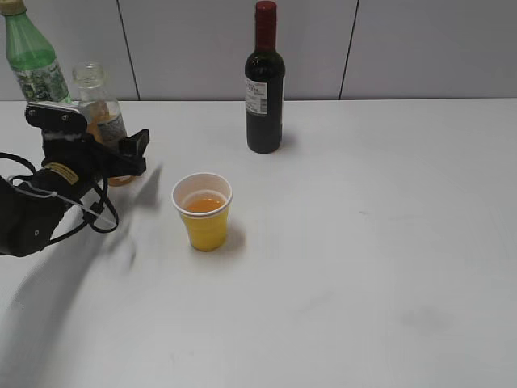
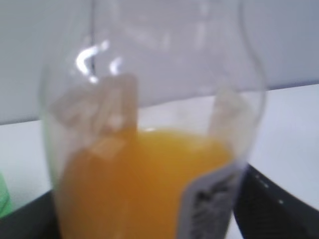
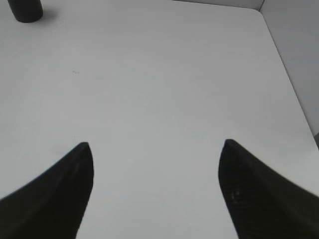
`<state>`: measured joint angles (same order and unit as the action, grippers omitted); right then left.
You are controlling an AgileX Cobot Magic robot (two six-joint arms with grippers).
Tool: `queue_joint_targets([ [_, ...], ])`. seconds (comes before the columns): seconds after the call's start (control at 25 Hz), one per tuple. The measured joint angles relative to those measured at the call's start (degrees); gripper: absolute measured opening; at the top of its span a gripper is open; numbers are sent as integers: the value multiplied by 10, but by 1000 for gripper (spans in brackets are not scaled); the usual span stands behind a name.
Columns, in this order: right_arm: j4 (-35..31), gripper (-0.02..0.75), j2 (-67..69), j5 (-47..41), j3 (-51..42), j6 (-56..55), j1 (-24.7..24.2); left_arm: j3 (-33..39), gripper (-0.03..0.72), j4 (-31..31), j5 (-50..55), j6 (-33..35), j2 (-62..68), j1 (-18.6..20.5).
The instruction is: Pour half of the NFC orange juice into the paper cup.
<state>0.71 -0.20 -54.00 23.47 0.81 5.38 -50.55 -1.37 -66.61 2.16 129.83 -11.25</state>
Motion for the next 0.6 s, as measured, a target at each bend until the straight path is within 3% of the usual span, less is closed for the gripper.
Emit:
queue_joint_targets([
  [0.16, 0, 592, 0, 0, 0, 0, 0, 19, 666, 4, -27, 0, 0, 0],
  [0.6, 0, 592, 0, 0, 0, 0, 0, 146, 669, -18, -26, 2, -55, 0],
])
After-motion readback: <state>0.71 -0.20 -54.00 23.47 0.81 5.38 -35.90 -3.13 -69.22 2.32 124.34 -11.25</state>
